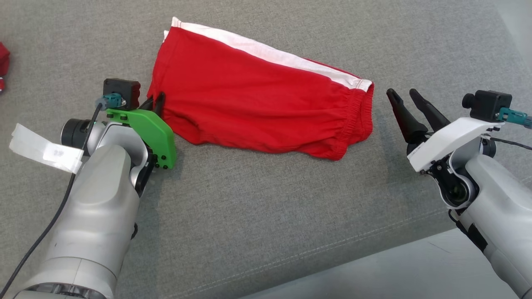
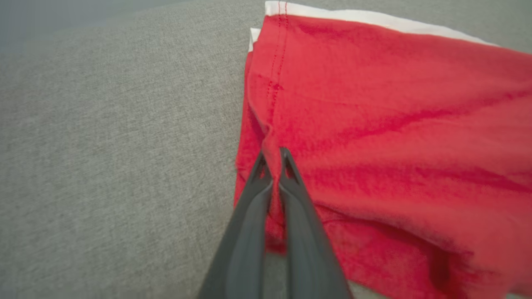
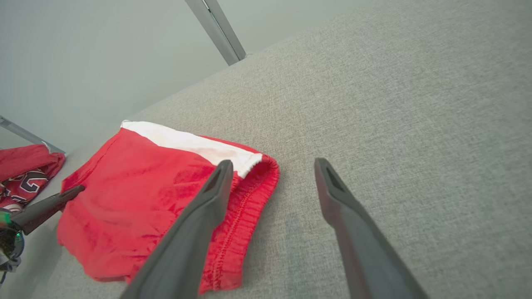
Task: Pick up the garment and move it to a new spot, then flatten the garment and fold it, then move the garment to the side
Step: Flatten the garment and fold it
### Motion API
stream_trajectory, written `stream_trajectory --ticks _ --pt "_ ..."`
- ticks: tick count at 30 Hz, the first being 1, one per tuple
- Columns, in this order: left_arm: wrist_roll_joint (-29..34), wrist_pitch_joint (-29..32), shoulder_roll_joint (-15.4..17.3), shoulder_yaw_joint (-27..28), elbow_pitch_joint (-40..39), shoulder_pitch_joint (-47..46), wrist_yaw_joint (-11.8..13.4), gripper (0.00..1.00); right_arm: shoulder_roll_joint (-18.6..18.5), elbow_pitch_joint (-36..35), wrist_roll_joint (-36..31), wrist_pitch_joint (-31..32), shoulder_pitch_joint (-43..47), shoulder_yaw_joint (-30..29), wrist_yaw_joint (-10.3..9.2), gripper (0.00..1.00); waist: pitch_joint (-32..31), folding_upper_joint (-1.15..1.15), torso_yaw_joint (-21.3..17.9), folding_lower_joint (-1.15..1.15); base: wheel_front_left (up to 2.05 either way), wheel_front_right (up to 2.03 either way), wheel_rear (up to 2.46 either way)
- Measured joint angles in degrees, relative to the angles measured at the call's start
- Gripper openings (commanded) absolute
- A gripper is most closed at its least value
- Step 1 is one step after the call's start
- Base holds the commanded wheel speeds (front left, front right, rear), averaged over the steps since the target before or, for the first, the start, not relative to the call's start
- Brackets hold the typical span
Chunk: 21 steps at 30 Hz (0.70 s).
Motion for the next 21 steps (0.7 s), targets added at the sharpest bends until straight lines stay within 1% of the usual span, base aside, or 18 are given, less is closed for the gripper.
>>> stream_trajectory --ticks 4,5,6,7,8,9,14,21 --pt "-0.23 -0.51 -0.08 -0.01 0.22 0.86 0.02 0.00 0.00 0.00 0.01 0.00 0.29 0.23 0.00 1.00 -0.38 0.00 0.16 0.00 0.00 0.00 0.00" --pt "-0.26 -0.52 -0.09 -0.01 0.23 1.02 0.15 0.22 0.00 0.01 0.01 0.00 0.35 0.31 0.00 1.00 -0.48 0.00 0.19 0.00 0.00 0.00 0.00" --pt "-0.32 -0.64 -0.11 -0.01 0.26 1.16 0.24 0.53 0.00 0.02 0.01 0.00 0.36 0.36 0.00 1.00 -0.58 0.00 0.20 0.00 0.00 0.00 0.00" --pt "-0.33 -0.70 -0.12 0.01 0.30 1.24 0.26 0.53 0.00 0.02 0.03 0.00 0.36 0.43 0.00 1.00 -0.68 0.00 0.22 0.00 0.00 0.00 0.00" --pt "-0.45 -0.89 -0.12 0.03 0.33 1.27 0.32 0.96 0.00 0.02 0.07 0.00 0.36 0.53 0.00 1.00 -0.78 0.00 0.22 0.00 0.00 0.00 0.00" --pt "-0.74 -1.01 -0.13 0.07 0.34 1.28 0.36 1.00 0.00 0.02 0.08 0.00 0.37 0.62 0.00 1.00 -0.89 0.00 0.21 0.00 0.00 0.00 0.00" --pt "-0.83 -1.16 -0.12 0.40 1.24 1.94 2.20 1.00 0.16 0.03 0.08 0.00 0.48 1.33 0.00 1.00 -1.44 0.00 -0.14 0.00 0.00 0.00 0.00" --pt "-1.01 -0.33 -0.13 -0.08 2.25 2.27 2.71 1.00 -0.13 0.05 0.52 -0.01 1.29 1.32 0.00 1.00 -2.10 0.00 -0.69 0.00 0.00 0.00 0.00"
